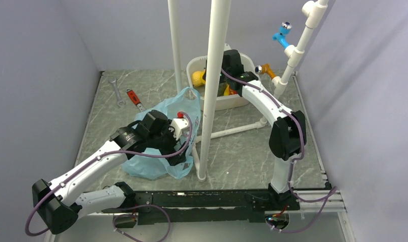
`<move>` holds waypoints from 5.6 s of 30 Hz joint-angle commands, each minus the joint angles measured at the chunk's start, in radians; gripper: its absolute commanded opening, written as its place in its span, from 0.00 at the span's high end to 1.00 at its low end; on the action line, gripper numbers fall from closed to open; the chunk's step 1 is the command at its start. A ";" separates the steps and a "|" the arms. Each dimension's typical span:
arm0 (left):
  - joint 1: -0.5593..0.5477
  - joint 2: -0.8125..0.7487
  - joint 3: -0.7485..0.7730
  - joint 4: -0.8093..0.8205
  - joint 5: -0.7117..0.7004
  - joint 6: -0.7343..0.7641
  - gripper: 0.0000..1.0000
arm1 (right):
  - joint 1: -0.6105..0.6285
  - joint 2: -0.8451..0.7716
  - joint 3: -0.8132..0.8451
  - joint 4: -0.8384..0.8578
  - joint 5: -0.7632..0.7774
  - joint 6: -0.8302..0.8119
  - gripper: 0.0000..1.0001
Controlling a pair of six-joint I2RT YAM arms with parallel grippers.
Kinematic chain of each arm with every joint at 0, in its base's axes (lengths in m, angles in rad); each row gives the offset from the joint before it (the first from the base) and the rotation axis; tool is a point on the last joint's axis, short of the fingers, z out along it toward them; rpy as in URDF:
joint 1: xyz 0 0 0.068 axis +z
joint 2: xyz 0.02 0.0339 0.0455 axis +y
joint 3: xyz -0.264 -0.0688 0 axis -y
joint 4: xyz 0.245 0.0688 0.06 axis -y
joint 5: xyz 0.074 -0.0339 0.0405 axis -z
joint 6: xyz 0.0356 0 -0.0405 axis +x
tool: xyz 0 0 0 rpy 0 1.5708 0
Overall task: Take the fake fruits out of the plastic bag
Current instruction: Place the fake fruit in the bin, then take out the fake fruit from the plastic bag, then place the fake fruit in the bin, then place the plastic bag at the center of the board.
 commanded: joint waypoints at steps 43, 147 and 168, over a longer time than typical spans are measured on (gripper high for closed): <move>-0.007 -0.361 -0.226 0.054 -0.137 -0.359 0.90 | 0.012 -0.352 -0.333 0.077 -0.270 0.040 0.11; 0.258 -0.106 0.359 0.325 -1.027 -0.104 1.00 | -0.026 0.019 0.126 0.016 0.106 -0.003 0.74; 0.262 -0.031 0.263 0.326 -0.839 -0.254 0.41 | -0.018 0.201 0.352 -0.220 0.318 -0.090 0.00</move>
